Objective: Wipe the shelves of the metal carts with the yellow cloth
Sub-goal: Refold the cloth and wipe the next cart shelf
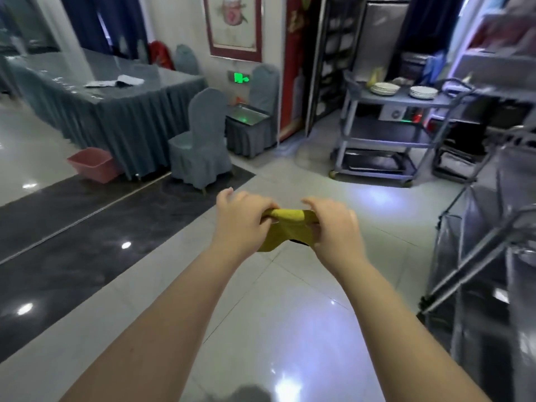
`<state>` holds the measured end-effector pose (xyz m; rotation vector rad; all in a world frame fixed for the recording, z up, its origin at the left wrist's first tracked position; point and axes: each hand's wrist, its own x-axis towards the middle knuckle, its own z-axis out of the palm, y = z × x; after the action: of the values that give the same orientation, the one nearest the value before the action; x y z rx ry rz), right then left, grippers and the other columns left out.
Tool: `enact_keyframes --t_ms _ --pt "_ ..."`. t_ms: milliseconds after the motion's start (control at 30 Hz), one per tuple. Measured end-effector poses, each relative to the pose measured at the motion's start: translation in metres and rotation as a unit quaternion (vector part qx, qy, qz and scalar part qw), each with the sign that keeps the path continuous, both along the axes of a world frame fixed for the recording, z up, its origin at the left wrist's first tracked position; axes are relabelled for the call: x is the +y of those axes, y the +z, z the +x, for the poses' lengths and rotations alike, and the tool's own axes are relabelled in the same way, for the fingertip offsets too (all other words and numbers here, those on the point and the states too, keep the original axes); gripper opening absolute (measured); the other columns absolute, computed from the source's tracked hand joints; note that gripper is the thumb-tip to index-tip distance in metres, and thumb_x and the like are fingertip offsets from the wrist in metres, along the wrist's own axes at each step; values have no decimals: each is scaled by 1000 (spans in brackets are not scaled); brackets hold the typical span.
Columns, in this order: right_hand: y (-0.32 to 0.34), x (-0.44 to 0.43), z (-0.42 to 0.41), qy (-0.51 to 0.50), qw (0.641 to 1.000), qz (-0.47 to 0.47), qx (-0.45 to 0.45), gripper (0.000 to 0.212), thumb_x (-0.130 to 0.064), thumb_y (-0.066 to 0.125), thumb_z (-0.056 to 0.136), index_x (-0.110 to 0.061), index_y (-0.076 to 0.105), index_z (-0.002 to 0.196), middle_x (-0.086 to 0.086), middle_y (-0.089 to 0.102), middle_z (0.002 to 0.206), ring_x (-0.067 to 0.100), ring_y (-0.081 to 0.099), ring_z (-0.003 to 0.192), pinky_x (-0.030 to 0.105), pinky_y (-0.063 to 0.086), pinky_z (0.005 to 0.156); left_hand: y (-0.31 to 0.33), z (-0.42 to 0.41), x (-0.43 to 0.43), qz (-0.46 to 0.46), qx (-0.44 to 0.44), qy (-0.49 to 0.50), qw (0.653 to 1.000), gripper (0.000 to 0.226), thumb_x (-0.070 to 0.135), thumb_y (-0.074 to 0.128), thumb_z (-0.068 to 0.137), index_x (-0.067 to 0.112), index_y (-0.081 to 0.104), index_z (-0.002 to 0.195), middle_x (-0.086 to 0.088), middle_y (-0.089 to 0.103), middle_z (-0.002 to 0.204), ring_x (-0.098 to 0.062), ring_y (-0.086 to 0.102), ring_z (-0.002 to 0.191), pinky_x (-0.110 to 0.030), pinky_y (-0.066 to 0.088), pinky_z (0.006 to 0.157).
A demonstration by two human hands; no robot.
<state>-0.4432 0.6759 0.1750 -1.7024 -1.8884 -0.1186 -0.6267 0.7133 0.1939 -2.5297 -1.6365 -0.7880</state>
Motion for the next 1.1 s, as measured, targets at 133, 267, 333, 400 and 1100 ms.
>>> enact_keyframes --t_ms 133,267,333,400,1100 --pt "-1 47 44 -93 995 -12 11 42 5 65 66 -22 62 97 -5 61 91 25 54 89 33 32 74 -2 51 75 -8 -19 -70 997 14 27 58 86 37 67 91 17 65 87 -11 52 98 -44 19 106" --pt "-17 85 88 -186 982 -7 21 39 6 63 69 -20 61 98 -4 60 93 24 50 91 30 22 73 -15 107 147 -17 -8 -162 987 12 28 60 85 37 67 91 16 65 85 -12 51 97 -45 20 107" --pt "-25 96 105 -232 972 -8 19 35 4 64 73 -20 62 99 -3 60 94 25 50 92 31 26 76 -23 138 177 -19 0 -215 976 12 28 62 85 37 67 91 16 64 83 -13 51 97 -46 20 107" --pt "-35 102 120 -289 957 -18 30 30 0 64 78 -19 62 101 -2 62 98 26 50 96 34 30 80 -34 171 201 -27 15 -278 960 12 28 64 84 36 67 92 14 65 83 -15 52 98 -46 20 107" --pt "-149 -47 215 -733 655 -38 179 26 -3 59 79 -18 65 99 -3 64 99 28 50 92 39 36 77 -159 452 82 -132 123 -696 696 20 16 66 76 34 69 86 17 57 75 -15 52 93 -47 20 106"
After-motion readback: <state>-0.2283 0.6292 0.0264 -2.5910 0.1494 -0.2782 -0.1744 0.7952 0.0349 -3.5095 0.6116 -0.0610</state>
